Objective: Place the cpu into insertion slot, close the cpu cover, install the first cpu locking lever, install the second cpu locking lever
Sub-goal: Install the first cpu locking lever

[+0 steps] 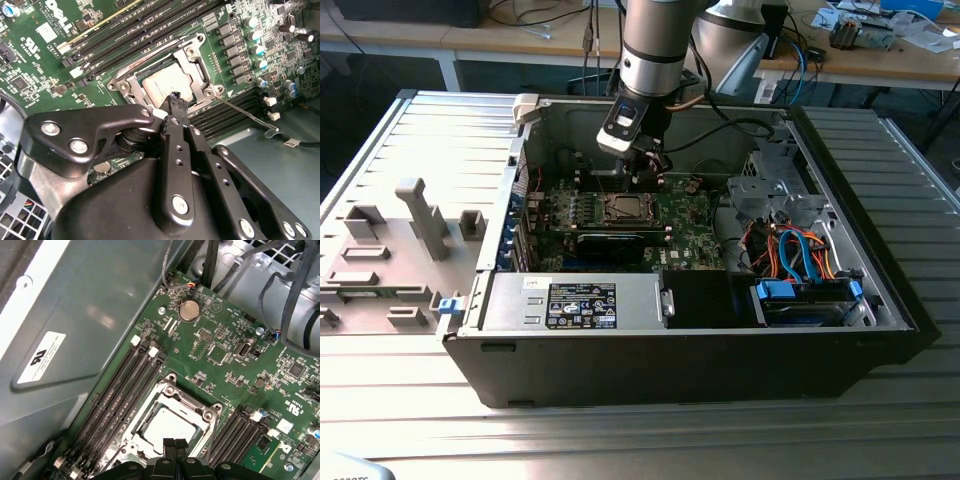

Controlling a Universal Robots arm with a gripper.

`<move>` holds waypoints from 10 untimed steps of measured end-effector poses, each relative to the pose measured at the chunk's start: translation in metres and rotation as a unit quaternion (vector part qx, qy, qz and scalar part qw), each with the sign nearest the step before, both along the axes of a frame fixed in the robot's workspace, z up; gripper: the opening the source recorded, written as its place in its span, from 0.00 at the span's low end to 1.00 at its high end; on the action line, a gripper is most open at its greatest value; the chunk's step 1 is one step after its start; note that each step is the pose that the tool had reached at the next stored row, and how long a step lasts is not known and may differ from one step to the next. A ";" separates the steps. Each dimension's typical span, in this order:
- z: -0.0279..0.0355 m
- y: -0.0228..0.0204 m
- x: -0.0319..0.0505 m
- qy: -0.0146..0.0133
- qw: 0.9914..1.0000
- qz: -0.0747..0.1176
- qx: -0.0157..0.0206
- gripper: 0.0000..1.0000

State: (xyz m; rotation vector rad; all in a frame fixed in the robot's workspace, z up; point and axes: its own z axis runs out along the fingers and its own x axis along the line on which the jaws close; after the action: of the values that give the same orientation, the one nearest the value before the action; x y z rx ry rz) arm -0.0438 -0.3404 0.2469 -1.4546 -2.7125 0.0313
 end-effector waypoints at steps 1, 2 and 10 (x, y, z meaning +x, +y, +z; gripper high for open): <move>0.0000 0.0000 0.0000 0.000 1.000 0.003 0.000 0.11; 0.0000 0.0000 0.0000 0.000 1.000 0.005 0.000 0.11; 0.0000 0.0000 0.0000 0.000 1.000 0.027 0.000 0.11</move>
State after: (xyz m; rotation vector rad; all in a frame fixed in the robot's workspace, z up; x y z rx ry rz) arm -0.0438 -0.3404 0.2469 -1.3822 -2.7506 0.0336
